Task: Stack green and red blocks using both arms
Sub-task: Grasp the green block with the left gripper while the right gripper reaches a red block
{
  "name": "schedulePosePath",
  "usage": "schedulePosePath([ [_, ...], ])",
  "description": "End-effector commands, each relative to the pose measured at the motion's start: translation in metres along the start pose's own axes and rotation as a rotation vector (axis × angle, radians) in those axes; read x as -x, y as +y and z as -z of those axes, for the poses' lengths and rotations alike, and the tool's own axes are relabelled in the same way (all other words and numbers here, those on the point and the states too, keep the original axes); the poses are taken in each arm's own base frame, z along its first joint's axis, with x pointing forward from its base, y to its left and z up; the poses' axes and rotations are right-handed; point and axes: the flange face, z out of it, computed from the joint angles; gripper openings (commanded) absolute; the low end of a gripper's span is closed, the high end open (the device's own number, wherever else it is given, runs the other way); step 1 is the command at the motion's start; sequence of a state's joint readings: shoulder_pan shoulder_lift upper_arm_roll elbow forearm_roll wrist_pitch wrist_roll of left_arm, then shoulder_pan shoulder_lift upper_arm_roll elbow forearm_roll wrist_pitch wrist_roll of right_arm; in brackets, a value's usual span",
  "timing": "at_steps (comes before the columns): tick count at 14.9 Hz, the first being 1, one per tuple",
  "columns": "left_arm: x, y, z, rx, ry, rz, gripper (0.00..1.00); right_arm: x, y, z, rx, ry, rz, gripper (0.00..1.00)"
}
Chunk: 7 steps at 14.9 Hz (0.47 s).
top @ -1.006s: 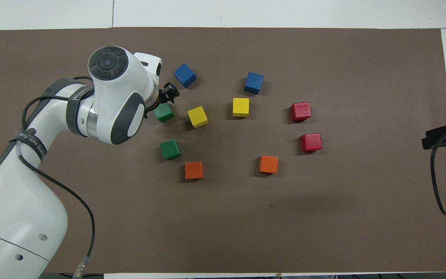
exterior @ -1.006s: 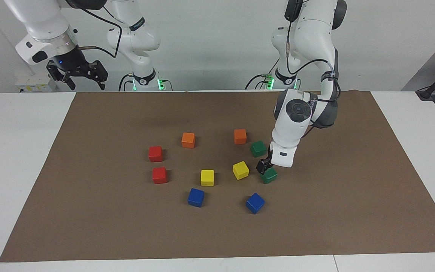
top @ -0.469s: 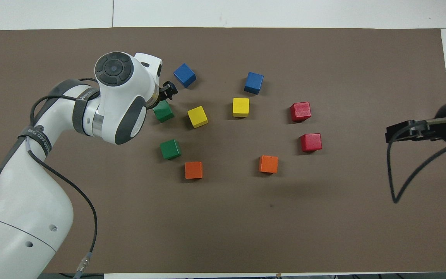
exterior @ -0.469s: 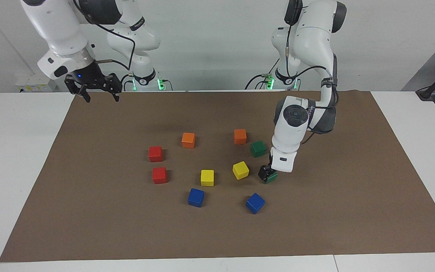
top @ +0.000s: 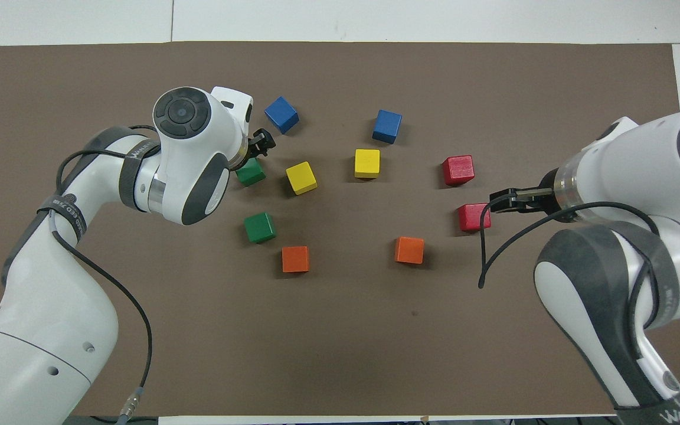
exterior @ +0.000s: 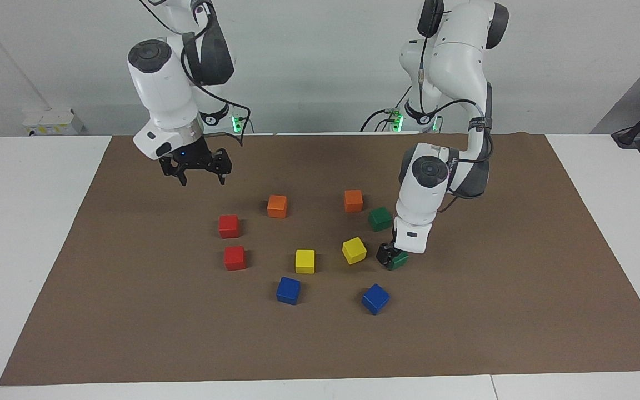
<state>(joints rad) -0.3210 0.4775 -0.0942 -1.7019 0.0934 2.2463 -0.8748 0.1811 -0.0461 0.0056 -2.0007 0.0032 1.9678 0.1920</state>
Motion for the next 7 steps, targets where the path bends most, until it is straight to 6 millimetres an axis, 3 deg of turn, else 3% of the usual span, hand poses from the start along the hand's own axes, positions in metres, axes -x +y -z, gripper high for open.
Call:
schedulePosePath([
  [1,0.01,-0.005,-0.018,-0.001,0.023,0.003,1.0,-0.008,0.001,-0.037,-0.008,-0.03,-0.026,1.0],
  [7,0.012,-0.007,-0.021,-0.009,0.017,0.029,1.0,-0.013,0.001,-0.065,-0.002,-0.061,-0.114,1.0],
])
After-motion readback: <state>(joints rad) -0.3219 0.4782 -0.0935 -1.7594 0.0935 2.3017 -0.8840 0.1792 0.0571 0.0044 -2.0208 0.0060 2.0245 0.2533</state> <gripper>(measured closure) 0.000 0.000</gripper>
